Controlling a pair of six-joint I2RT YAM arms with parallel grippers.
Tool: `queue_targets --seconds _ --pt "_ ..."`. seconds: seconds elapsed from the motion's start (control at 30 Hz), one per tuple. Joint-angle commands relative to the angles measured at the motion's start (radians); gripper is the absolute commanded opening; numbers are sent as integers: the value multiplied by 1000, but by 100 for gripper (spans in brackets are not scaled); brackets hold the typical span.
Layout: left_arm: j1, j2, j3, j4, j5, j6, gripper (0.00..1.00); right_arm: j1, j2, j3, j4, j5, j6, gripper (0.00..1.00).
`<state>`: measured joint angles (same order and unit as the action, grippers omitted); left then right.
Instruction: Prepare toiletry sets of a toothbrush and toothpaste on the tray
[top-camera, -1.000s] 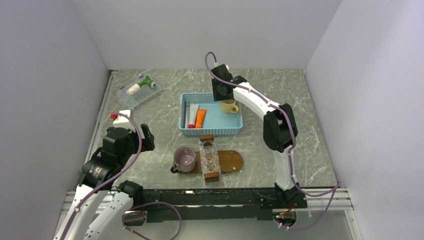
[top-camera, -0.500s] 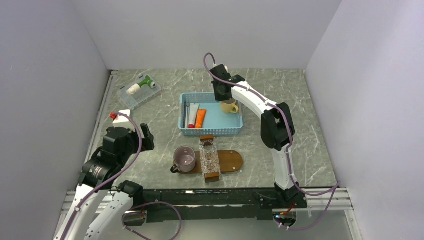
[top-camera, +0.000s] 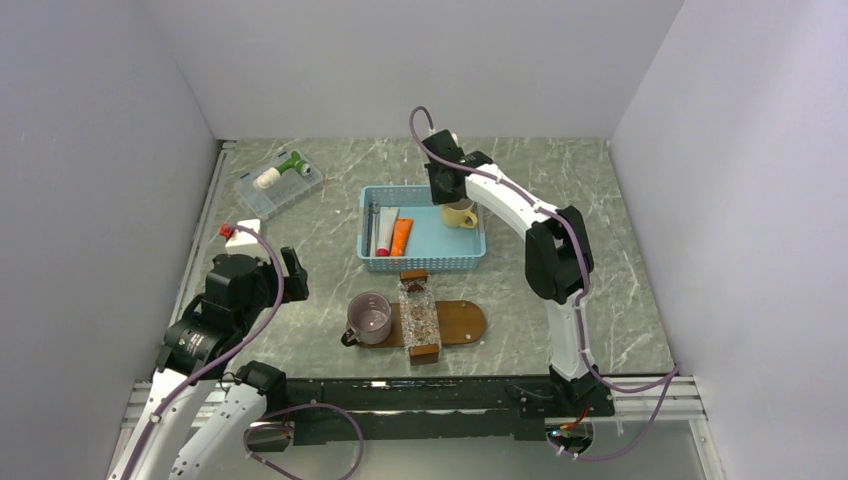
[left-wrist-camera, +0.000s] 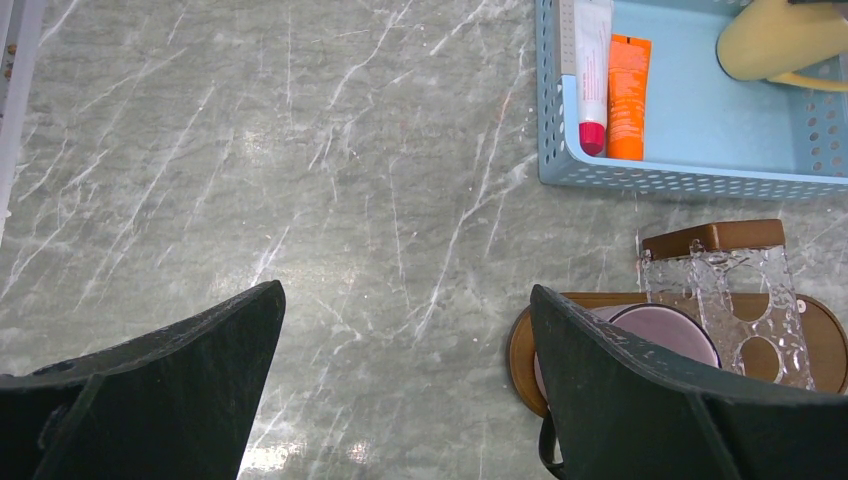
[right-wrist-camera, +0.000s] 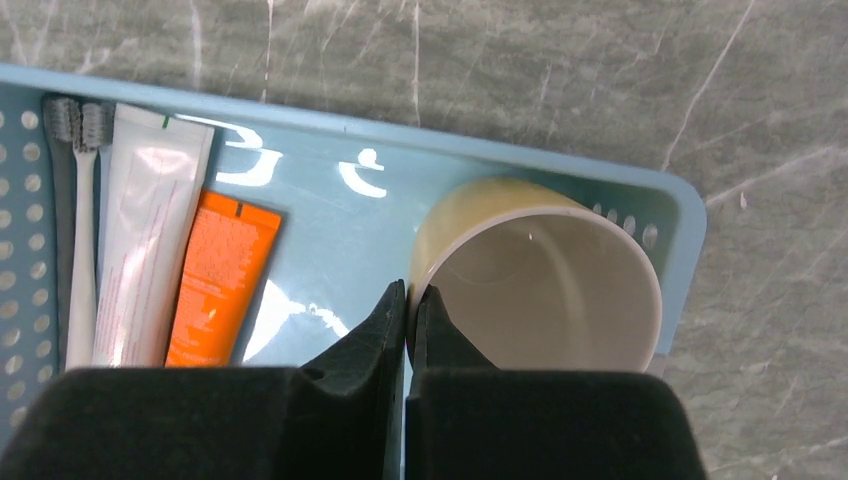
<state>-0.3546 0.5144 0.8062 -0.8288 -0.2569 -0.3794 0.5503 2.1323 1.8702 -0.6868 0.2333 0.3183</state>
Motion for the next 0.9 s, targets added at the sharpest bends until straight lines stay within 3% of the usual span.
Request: queue_targets --seconds 0.0,0.37,0.87 --pt "5 -10 4 33 3 5 99 0 -174 -49 52 13 4 0" --pt "6 -12 2 31 3 1 99 43 -413 -147 78 13 -34 0" --pt "6 -9 2 33 4 0 99 201 -733 -336 -39 108 -99 0"
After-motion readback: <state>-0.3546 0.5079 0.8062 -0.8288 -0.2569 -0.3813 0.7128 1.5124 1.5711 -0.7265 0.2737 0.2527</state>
